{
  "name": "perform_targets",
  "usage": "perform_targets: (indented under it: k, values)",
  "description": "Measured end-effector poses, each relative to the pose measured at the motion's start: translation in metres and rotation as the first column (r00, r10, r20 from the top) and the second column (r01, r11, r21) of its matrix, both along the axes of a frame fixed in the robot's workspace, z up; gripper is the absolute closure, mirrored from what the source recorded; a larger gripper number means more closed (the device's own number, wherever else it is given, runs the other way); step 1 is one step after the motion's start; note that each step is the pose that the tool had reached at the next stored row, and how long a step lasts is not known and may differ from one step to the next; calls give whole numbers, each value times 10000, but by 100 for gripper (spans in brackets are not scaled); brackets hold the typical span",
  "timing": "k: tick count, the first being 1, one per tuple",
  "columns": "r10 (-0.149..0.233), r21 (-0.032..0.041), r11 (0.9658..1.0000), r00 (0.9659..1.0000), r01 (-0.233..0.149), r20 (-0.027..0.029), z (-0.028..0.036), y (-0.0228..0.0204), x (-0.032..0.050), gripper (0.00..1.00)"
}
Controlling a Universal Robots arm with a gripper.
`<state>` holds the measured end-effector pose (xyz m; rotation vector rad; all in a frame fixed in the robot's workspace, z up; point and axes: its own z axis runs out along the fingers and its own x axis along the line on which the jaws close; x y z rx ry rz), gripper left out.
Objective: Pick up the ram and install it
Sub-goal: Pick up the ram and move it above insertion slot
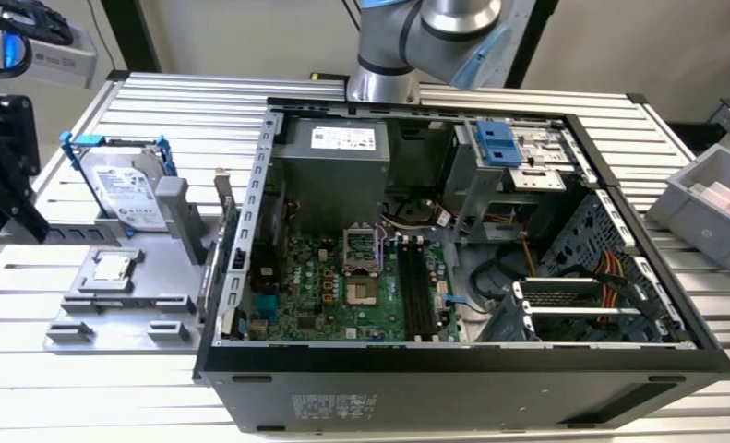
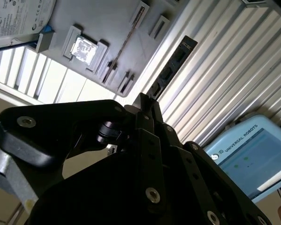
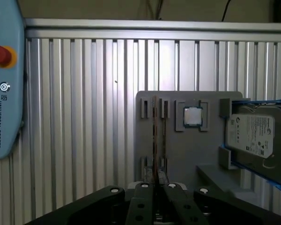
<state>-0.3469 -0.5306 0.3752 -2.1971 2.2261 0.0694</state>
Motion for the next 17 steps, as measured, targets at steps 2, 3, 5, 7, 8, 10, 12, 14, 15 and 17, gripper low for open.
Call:
perform_targets:
  k: [2, 3, 5, 7, 8, 10, 12, 14, 15, 17]
  values:
    - [0, -3, 10000, 10000, 0, 1, 15, 0, 0, 100]
    - [0, -5, 10000, 10000, 0, 1, 23, 0, 0, 100]
    - [1, -9, 10000, 10000, -1, 0, 39, 0, 0, 100]
    - [0, -12, 10000, 10000, 0, 1, 53, 0, 0, 100]
    - [0, -15, 10000, 10000, 0, 0, 59, 0, 0, 100]
    - [0, -18, 10000, 10000, 0, 0, 68, 0, 0, 100]
    - [0, -19, 10000, 10000, 0, 1, 77, 0, 0, 100]
    - [0, -18, 10000, 10000, 0, 1, 84, 0, 0, 100]
    - [1, -18, 10000, 10000, -1, 2, 85, 0, 0, 100]
    - [0, -19, 10000, 10000, 0, 1, 87, 0, 0, 100]
